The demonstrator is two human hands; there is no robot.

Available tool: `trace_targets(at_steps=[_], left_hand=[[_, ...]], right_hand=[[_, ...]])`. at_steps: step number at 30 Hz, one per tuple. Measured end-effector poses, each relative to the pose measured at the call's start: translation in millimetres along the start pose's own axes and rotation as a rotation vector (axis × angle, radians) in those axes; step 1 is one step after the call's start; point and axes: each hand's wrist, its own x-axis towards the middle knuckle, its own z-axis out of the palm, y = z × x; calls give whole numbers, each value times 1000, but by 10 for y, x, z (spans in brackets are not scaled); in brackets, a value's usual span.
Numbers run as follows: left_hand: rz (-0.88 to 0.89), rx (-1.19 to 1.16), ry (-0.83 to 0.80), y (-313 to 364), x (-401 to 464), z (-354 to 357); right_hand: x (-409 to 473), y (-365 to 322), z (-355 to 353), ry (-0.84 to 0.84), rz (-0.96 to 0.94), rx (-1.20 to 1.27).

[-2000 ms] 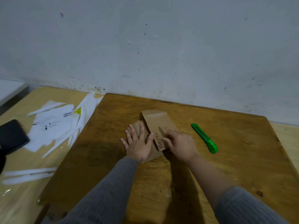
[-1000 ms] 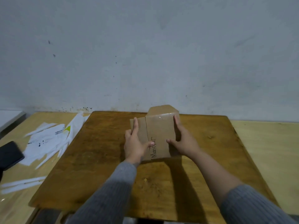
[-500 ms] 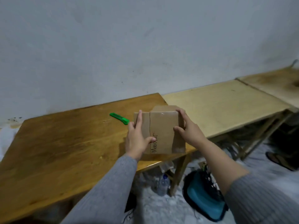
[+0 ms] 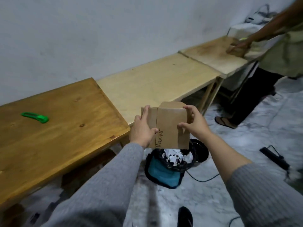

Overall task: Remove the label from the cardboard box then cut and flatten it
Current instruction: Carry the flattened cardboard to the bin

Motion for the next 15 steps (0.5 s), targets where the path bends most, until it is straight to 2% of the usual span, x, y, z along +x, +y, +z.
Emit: trace_targets(at_steps=[7, 15], left_hand=[[-78, 47, -45, 293, 363, 1221], [-173, 257, -170, -411, 958, 2358]], right_hand=[[675, 1052, -417, -19, 54, -75], [1225, 2325, 141, -74, 128, -36]])
